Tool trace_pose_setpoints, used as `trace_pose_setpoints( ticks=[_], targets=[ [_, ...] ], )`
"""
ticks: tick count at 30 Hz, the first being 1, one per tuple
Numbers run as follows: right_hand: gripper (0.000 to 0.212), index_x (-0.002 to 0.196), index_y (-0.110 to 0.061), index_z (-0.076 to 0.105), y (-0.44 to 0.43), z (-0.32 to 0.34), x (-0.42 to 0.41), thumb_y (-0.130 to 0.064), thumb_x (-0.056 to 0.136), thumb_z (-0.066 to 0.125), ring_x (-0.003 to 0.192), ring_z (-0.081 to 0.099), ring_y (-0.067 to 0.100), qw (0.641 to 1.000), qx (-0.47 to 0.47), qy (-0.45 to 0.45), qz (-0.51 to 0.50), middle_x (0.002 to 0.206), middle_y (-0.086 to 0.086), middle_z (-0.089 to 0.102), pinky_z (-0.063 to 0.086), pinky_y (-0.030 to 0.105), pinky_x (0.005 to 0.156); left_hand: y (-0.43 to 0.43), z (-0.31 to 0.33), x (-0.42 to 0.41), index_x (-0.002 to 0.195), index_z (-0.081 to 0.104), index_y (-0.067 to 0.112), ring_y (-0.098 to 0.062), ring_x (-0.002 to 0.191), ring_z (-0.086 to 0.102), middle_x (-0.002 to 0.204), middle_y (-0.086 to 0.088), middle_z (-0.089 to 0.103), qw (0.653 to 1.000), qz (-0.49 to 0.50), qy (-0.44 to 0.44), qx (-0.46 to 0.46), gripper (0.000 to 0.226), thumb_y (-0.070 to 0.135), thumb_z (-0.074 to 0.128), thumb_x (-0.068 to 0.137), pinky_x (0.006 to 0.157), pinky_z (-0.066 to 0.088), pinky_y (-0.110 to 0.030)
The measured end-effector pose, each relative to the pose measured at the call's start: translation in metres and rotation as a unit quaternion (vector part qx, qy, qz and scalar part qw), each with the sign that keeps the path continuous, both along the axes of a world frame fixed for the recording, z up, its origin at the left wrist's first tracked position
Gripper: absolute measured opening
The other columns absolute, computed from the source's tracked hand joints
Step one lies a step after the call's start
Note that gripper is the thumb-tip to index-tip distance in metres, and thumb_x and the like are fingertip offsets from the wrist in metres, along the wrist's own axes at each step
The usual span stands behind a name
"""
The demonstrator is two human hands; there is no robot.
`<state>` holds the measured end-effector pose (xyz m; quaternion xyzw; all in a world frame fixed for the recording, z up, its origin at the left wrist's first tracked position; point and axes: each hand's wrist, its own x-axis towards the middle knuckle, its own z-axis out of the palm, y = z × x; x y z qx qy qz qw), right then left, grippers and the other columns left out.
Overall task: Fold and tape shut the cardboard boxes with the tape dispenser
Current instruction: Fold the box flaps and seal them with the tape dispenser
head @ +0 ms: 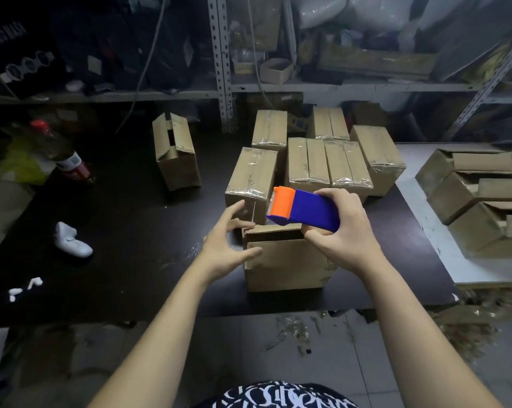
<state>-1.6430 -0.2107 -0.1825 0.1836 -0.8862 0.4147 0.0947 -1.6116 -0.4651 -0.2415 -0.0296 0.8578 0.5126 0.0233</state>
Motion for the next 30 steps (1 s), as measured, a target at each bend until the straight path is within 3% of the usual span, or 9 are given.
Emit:
trace_pose_setpoints(
  ticks=[3,6,12,14,17,19,22,30],
  targets=[
    [0.06,0.122,-0.033,0.054,-0.001,-0.003,-0.005,-0.044,0.067,0.074,0.106,0.053,0.01,1.0,-0.005,-0.011,0.009,0.109,-0.037,0.047,0.053,0.043,0.092,0.006,-0.022,0.001,0.152,0.032,0.044,0.01,0.124,0.053,0.112,0.042,0.065,0.999,0.033,0.01,0.024,0.098,0.028,0.092,0.076,0.118,0.034,-0.042],
    [0.048,0.116,-0.032,0.057,-0.005,-0.01,-0.012,-0.043,0.075,0.081,0.104,0.056,0.01,0.999,-0.008,-0.037,0.006,0.105,-0.029,0.051,0.054,0.041,0.09,0.01,-0.03,0.003,0.149,0.032,0.048,0.008,0.124,0.055,0.111,0.032,0.071,0.996,0.067,0.019,0.054,0.095,0.024,0.091,0.078,0.111,0.037,-0.033],
    [0.037,0.105,-0.029,0.064,-0.004,-0.025,-0.022,-0.048,0.079,0.083,0.095,0.057,0.009,0.998,0.048,-0.041,0.008,0.095,-0.027,0.057,0.055,0.039,0.084,0.017,-0.042,0.017,0.142,0.049,0.032,-0.002,0.126,0.061,0.122,0.013,0.074,0.983,0.104,0.025,0.149,0.077,0.007,0.088,0.079,0.108,0.048,-0.026],
    [0.037,0.105,-0.029,0.065,-0.002,-0.026,-0.023,-0.048,0.078,0.083,0.095,0.057,0.008,0.998,0.047,-0.043,0.008,0.095,-0.027,0.058,0.053,0.034,0.082,0.017,-0.042,0.022,0.139,0.057,0.025,-0.009,0.124,0.065,0.127,0.005,0.072,0.964,0.134,0.014,0.227,0.072,-0.001,0.086,0.078,0.105,0.052,-0.028],
    [0.043,0.106,-0.029,0.065,-0.002,-0.026,-0.023,-0.053,0.076,0.083,0.096,0.056,0.005,0.997,0.063,-0.044,0.021,0.096,-0.027,0.057,0.05,0.026,0.078,0.016,-0.031,0.023,0.123,0.072,0.014,-0.017,0.115,0.071,0.122,-0.005,0.075,0.904,0.211,-0.051,0.369,0.03,0.013,0.073,0.093,0.094,0.059,-0.044],
    [0.048,0.106,-0.029,0.064,-0.003,-0.028,-0.023,-0.059,0.074,0.082,0.096,0.056,0.004,0.996,0.071,-0.037,0.035,0.097,-0.028,0.057,0.048,0.022,0.075,0.018,-0.027,0.021,0.11,0.077,0.013,-0.017,0.106,0.074,0.108,-0.002,0.079,0.891,0.27,-0.094,0.353,0.022,0.028,0.066,0.099,0.088,0.061,-0.043],
    [0.051,0.105,-0.03,0.064,-0.005,-0.028,-0.024,-0.066,0.071,0.075,0.095,0.055,0.003,0.995,0.083,-0.028,0.042,0.095,-0.03,0.055,0.046,0.02,0.075,0.019,-0.027,0.015,0.097,0.081,0.016,-0.017,0.095,0.074,0.088,0.002,0.079,0.896,0.333,-0.102,0.274,0.02,0.033,0.069,0.098,0.082,0.06,-0.036],
    [0.053,0.107,-0.028,0.065,-0.006,-0.032,-0.028,-0.066,0.072,0.08,0.091,0.053,0.004,0.991,0.123,-0.017,0.051,0.098,-0.021,0.06,0.039,0.017,0.074,0.023,-0.044,0.007,0.083,0.078,0.01,-0.015,0.083,0.065,0.081,-0.005,0.072,0.905,0.354,-0.114,0.208,0.026,0.029,0.07,0.098,0.064,0.045,-0.022]
  ],
)
